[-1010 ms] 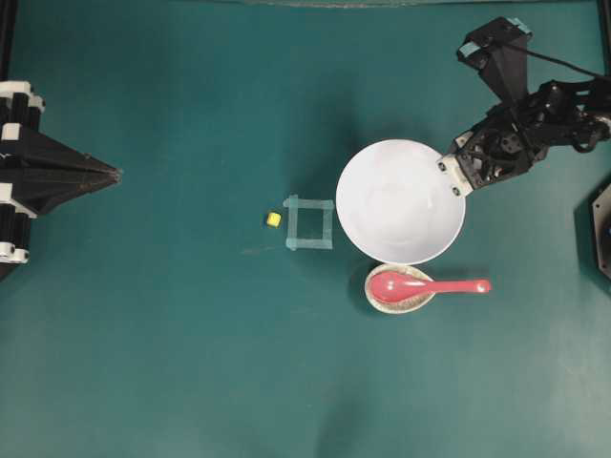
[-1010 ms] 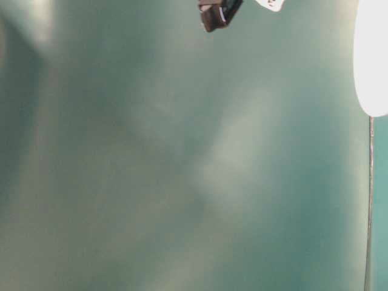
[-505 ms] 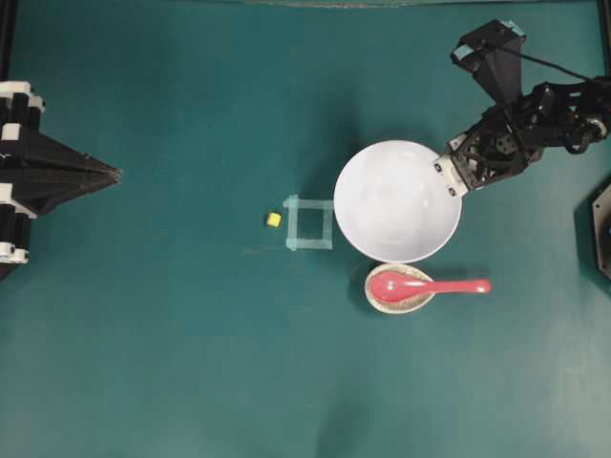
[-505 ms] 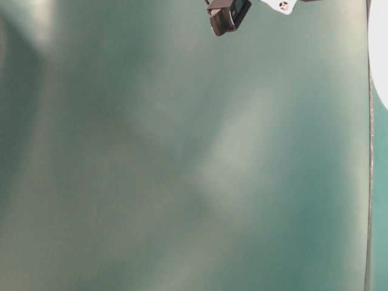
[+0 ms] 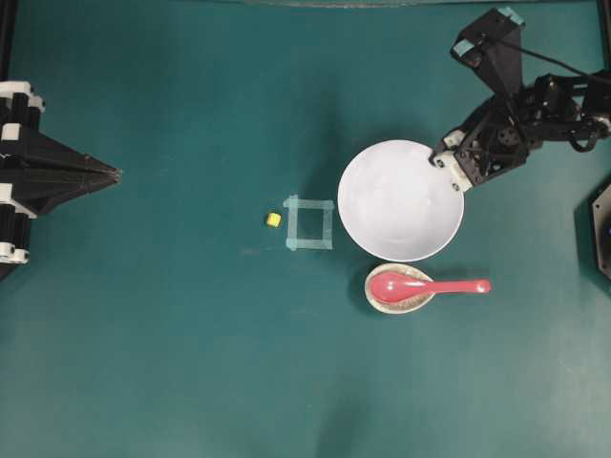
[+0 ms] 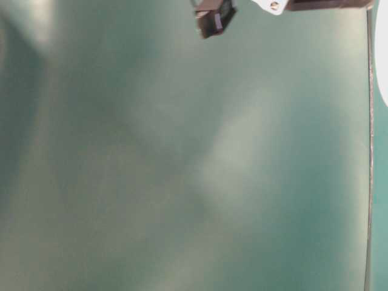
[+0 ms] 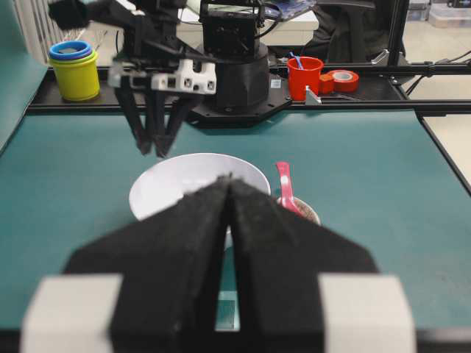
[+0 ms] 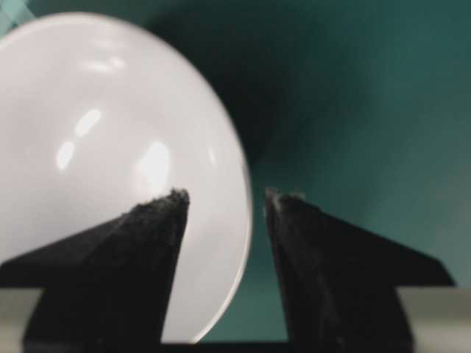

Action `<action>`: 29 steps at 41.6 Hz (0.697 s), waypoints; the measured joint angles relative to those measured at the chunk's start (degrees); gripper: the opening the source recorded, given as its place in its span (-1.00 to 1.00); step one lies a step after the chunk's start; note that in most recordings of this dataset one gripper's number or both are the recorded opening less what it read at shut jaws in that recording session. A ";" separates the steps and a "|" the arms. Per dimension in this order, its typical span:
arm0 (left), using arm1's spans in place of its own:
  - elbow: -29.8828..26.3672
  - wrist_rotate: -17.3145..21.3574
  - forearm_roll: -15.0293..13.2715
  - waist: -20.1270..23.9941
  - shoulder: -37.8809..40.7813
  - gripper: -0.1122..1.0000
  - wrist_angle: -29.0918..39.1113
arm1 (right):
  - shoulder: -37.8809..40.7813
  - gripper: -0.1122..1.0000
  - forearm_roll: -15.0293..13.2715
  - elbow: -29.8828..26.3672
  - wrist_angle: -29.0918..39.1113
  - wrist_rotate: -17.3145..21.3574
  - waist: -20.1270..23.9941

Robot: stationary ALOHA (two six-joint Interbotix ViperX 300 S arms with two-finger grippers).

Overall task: Scoop the yellow hexagonal prism block from the bowl with a spoon using the right arm.
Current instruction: 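Release the bowl rim and raise the right gripper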

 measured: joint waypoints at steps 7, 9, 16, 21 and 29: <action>0.00 0.00 0.00 0.00 0.00 -0.80 -0.09 | -0.18 0.14 -9.23 -2.29 -1.14 0.00 1.05; 0.00 0.00 0.00 0.00 0.00 -0.80 0.00 | -0.09 0.14 -11.07 -2.99 -2.02 0.00 1.76; 0.00 0.00 0.00 0.00 -0.09 -0.80 -0.09 | 1.58 0.14 -14.85 -5.19 -6.50 0.00 3.43; 0.00 0.00 0.00 0.00 0.00 -0.80 0.00 | 3.96 0.14 -16.08 -7.12 -8.96 -0.09 4.22; 0.00 0.00 0.00 0.00 0.00 -0.80 0.00 | 9.76 0.14 -17.75 -12.66 -9.67 -0.09 6.86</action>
